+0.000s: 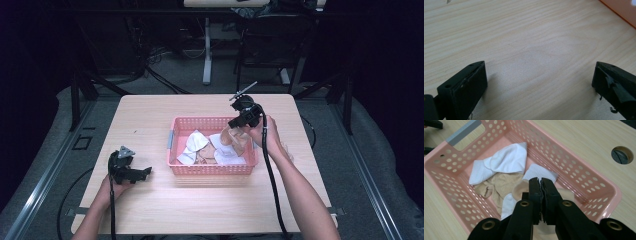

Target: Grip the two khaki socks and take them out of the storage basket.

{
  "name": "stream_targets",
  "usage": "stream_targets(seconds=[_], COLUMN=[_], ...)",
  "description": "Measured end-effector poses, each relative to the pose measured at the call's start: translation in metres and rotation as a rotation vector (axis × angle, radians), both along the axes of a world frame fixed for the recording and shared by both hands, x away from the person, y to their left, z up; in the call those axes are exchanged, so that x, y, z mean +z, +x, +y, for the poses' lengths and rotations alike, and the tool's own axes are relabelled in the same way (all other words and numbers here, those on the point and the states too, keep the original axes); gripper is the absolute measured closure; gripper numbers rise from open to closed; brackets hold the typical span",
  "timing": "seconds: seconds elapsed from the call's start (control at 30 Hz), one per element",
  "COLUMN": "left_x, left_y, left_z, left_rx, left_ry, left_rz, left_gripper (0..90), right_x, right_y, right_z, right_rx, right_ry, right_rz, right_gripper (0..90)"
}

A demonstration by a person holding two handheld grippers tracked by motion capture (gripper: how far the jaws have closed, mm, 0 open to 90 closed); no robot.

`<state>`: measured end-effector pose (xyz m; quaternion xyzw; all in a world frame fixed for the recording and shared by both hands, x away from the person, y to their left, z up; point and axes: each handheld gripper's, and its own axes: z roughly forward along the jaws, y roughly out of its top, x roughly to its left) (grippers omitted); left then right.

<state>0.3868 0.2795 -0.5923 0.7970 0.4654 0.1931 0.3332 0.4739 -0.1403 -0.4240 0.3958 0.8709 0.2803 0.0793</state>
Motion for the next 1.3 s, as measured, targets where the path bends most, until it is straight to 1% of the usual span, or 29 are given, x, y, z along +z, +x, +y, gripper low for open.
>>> stream_targets(seconds=[0.3, 0.33, 0.4, 0.7, 0.9, 1.0, 1.07, 1.3], left_x=[0.000, 0.000, 0.000, 0.000, 0.000, 0.000, 0.000, 0.000], left_y=[0.000, 0.000, 0.000, 0.000, 0.000, 0.000, 0.000, 0.000], left_z=[0.000, 0.000, 0.000, 0.000, 0.000, 0.000, 0.000, 0.000], left_rx=[0.000, 0.000, 0.000, 0.000, 0.000, 0.000, -0.001, -0.001], left_ry=[0.000, 0.000, 0.000, 0.000, 0.001, 0.000, 0.000, 0.000], left_rz=[0.000, 0.000, 0.000, 0.000, 0.000, 0.000, 0.000, 0.000], left_gripper=[0.0, 0.0, 0.0, 0.0, 0.0, 0.0, 0.0, 0.0], right_x=[0.019, 0.021, 0.025, 0.046, 0.059, 0.064, 0.067, 0.078], right_y=[-0.010, -0.011, -0.014, -0.026, -0.036, -0.041, -0.043, -0.054], right_z=[-0.007, -0.008, -0.011, -0.027, -0.040, -0.049, -0.057, -0.089], right_rx=[0.027, 0.027, 0.037, 0.044, 0.032, 0.022, 0.013, -0.047], right_ry=[0.028, 0.036, 0.035, 0.062, 0.067, 0.052, 0.050, 0.051], right_rz=[-0.015, -0.020, -0.030, -0.062, -0.084, -0.088, -0.089, -0.110], right_gripper=[86.8, 86.8, 86.8, 86.8, 86.7, 86.8, 86.8, 86.8])
